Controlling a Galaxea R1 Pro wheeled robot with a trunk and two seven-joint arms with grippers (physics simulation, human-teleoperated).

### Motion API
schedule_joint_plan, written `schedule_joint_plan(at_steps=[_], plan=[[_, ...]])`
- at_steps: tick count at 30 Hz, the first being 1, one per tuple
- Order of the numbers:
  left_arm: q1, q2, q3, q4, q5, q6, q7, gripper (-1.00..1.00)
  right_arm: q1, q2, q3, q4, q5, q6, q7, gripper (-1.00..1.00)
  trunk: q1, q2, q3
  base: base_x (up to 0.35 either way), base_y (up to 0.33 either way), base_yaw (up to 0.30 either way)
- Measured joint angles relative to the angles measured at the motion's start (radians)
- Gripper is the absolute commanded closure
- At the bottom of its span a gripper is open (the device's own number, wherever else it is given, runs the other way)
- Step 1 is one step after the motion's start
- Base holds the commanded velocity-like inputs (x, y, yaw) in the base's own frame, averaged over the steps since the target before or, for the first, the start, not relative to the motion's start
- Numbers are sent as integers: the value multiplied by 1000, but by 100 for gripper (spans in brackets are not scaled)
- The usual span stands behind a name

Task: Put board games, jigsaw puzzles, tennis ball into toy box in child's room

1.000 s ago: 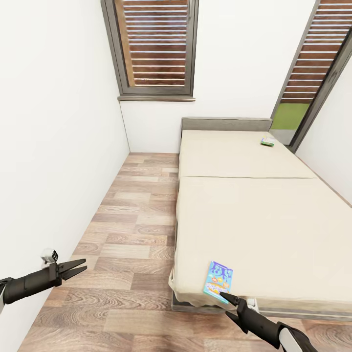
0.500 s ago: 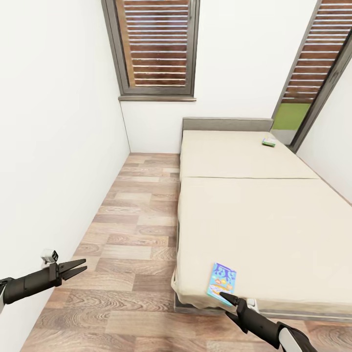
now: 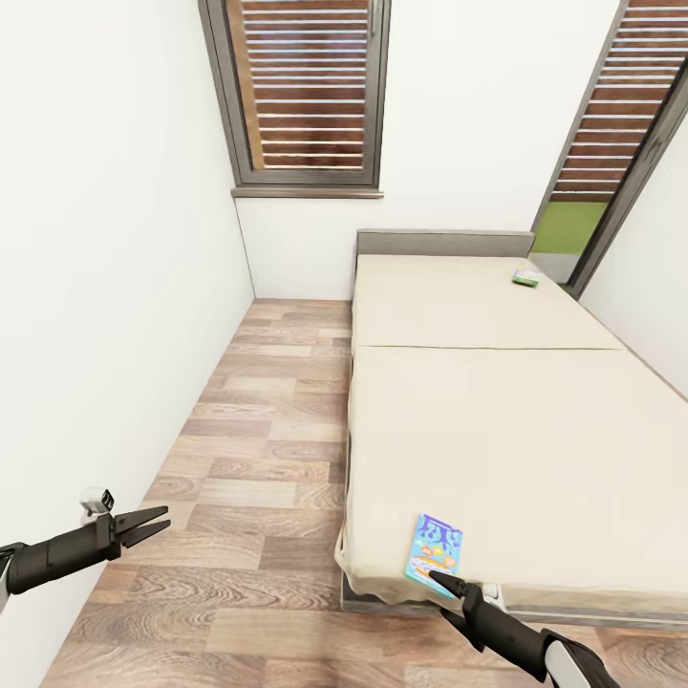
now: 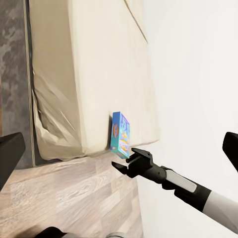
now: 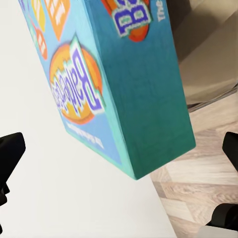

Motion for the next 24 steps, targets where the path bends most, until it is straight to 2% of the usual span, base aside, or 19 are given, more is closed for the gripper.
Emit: schedule_joint_plan(at_steps=[22,23,24], plan=[[0,0,0,0,1,0,0,-100,0,0,0,0,0,-2,0,-100,0,0,0,39,0,0],[0,0,0,0,1,0,0,-100,0,0,0,0,0,-2,0,100,0,0,0,2,0,0],[0,0,0,0,1,0,0,-100,0,0,1,0,0,-1,0,100,0,0,0,2,0,0]])
